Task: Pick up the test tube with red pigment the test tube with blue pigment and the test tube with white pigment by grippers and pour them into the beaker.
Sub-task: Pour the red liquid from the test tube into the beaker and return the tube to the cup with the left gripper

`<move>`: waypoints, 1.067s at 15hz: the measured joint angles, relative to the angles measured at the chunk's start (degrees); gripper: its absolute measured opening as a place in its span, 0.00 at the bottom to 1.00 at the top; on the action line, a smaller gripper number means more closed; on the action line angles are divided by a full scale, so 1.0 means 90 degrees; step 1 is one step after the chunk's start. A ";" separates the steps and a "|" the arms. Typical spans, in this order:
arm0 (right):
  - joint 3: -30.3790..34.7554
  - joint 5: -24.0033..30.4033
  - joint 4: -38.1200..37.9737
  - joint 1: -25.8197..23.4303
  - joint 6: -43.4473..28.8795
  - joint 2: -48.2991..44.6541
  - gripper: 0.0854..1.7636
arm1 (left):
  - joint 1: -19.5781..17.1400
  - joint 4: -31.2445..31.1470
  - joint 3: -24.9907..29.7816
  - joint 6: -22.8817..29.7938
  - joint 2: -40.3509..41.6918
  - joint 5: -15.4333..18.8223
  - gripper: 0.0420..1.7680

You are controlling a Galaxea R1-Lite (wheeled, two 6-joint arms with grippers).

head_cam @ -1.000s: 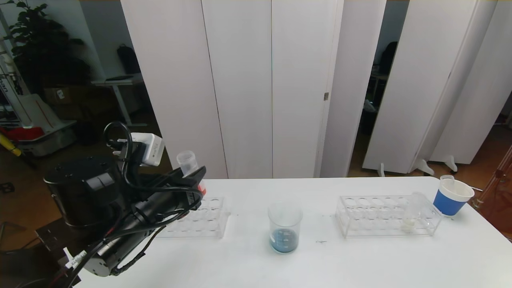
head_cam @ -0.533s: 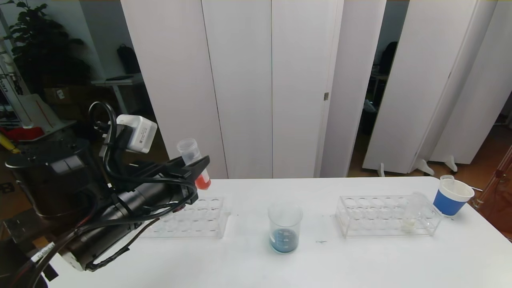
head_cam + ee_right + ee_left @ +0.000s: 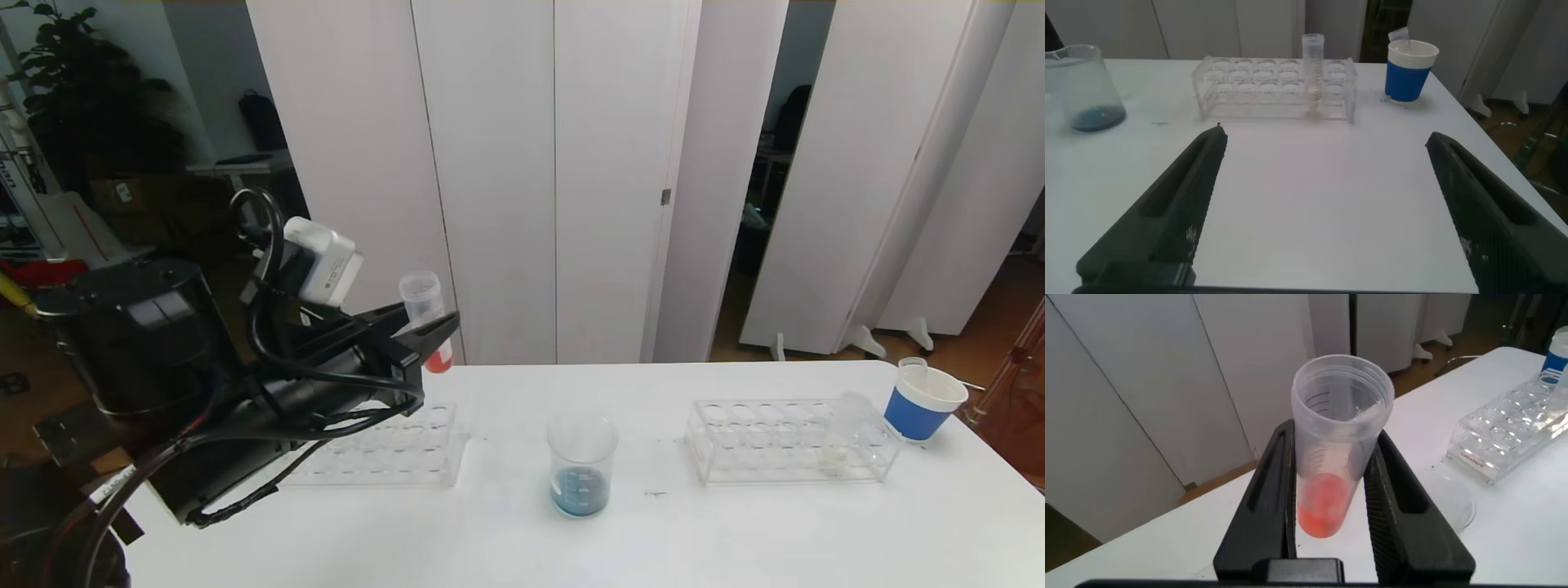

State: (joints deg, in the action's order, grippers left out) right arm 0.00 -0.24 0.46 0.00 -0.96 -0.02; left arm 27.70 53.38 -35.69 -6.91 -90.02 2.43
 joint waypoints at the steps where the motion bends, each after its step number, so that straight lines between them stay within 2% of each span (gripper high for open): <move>1: 0.0000 0.0003 0.0003 0.0000 0.0000 0.0000 0.99 | 0.0034 0.0065 -0.0049 -0.0007 -0.0080 0.0070 0.31; 6: 0.0000 0.0004 0.0000 0.0000 0.0000 0.0000 0.99 | 0.0398 0.0563 -0.0416 -0.0076 -0.0662 0.0305 0.31; 8: 0.0000 0.0003 0.0000 0.0000 0.0000 0.0000 0.99 | 0.0478 0.0937 -0.0496 -0.0367 -0.0964 0.0333 0.31; 11: 0.0000 0.0003 0.0000 0.0000 0.0003 0.0000 0.99 | 0.0498 0.1398 -0.0566 -0.0610 -0.1336 0.0795 0.31; 16: 0.0000 0.0000 0.0000 0.0000 0.0000 0.0000 0.99 | 0.0469 0.1850 -0.0619 -0.1345 -0.1848 0.0856 0.31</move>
State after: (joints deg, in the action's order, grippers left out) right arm 0.00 -0.24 0.46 0.00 -0.96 -0.02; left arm 31.91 70.03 -41.27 -19.02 -106.64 10.13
